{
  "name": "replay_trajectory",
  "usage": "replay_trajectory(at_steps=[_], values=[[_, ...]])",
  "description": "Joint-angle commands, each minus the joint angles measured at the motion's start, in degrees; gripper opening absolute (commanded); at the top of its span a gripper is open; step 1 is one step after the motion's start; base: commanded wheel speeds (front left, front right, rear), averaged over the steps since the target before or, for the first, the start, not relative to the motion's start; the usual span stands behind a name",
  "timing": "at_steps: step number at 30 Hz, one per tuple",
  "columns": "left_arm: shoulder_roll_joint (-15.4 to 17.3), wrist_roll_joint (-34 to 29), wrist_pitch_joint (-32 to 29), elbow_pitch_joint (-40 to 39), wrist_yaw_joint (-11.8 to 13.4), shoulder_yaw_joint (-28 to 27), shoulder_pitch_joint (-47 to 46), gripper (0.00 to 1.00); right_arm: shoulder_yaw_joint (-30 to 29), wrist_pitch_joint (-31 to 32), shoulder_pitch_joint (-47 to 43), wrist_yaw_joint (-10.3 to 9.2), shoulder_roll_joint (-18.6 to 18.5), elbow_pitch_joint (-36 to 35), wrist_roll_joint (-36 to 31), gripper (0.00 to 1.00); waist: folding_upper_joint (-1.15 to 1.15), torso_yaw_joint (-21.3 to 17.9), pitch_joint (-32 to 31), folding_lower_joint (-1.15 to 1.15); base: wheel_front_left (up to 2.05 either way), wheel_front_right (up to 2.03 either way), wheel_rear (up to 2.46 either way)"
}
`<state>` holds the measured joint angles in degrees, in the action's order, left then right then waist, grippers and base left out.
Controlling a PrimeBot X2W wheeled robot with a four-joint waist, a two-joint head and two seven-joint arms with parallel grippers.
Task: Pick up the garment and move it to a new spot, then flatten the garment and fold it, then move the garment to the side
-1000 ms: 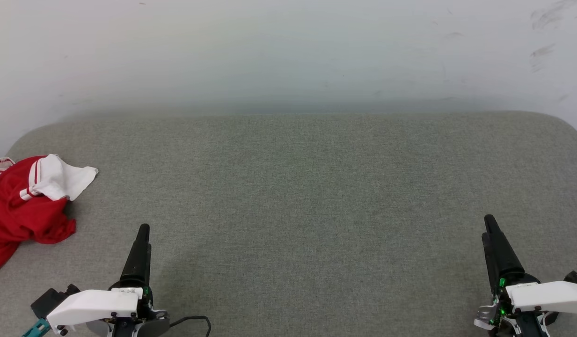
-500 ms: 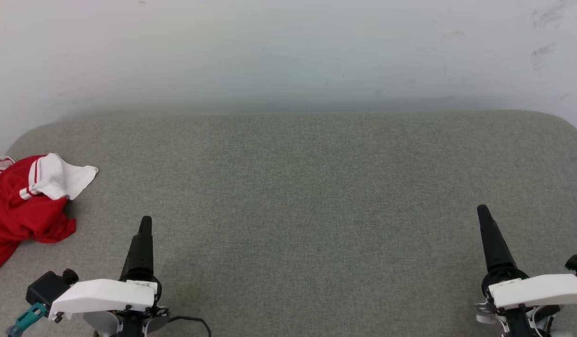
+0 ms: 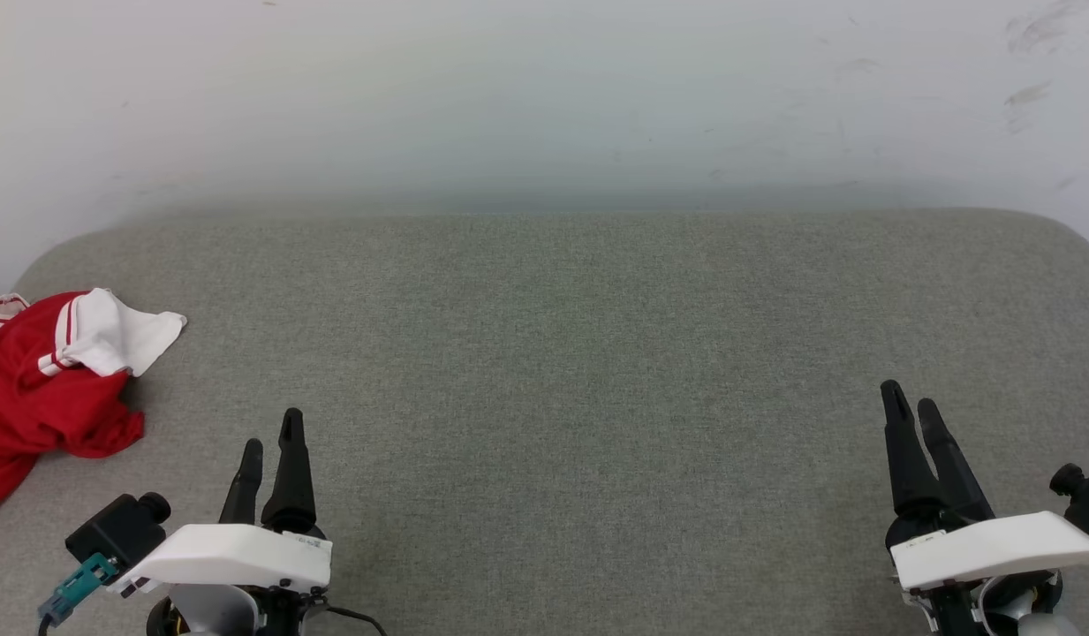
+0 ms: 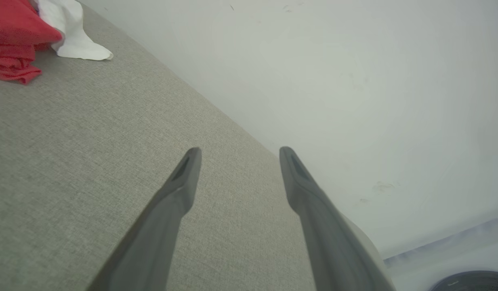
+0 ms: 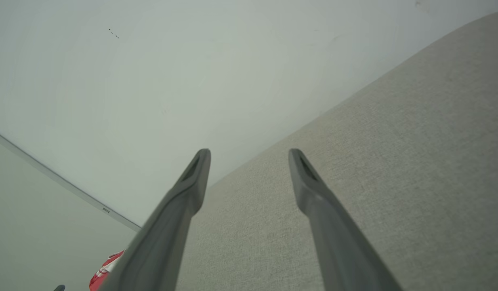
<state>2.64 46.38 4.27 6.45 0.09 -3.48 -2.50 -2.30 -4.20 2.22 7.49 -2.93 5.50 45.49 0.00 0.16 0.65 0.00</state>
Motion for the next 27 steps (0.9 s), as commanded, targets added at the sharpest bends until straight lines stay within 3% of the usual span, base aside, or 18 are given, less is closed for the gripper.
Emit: replay_trajectory(at_steps=[1,27], values=[[0.2,-1.9,0.5,-1.1,0.3,0.3,0.0,1.0,0.2,-0.6,0.1,0.01,0.0,-1.1,-1.9,1.0,0.0,0.0,0.0,0.0,0.0,0.0,0.0],[3.4,-20.8,4.8,-3.2,5.5,5.9,0.9,1.0,1.7,-4.9,-0.8,0.0,0.0,-3.5,-21.9,1.0,0.0,0.0,0.2,0.0,0.0,0.0,0.0]])
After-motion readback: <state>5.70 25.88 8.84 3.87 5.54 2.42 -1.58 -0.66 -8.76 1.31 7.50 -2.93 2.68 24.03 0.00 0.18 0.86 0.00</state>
